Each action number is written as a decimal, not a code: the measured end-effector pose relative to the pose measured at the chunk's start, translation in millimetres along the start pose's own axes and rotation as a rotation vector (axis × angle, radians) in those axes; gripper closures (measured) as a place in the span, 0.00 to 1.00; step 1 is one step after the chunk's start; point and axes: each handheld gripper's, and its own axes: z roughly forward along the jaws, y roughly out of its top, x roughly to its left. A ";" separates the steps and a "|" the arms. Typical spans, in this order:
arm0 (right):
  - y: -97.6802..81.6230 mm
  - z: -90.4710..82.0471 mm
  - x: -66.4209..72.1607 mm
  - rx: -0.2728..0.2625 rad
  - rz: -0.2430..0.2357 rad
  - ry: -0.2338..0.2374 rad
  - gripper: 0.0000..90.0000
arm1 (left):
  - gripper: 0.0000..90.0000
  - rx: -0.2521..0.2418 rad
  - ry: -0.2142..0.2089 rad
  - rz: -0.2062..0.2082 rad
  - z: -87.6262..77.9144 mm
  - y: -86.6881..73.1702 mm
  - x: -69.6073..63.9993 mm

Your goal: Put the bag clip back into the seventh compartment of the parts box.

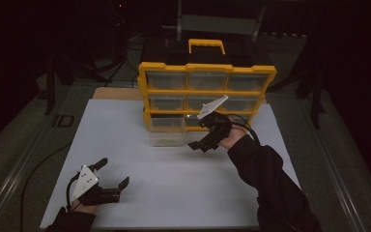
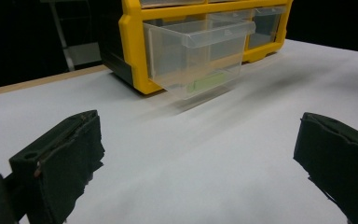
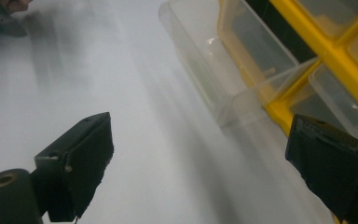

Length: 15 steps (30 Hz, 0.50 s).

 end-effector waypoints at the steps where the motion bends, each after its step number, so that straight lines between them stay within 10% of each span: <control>1: -6.6 -1.8 2.5 -0.008 0.007 -0.009 0.08 | 0.01 0.000 -0.001 -0.001 0.0 0.0 -0.1; 15: -48.1 -12.0 10.6 -0.046 0.050 -0.058 0.09 | 0.01 0.000 -0.004 0.007 0.5 0.2 -1.3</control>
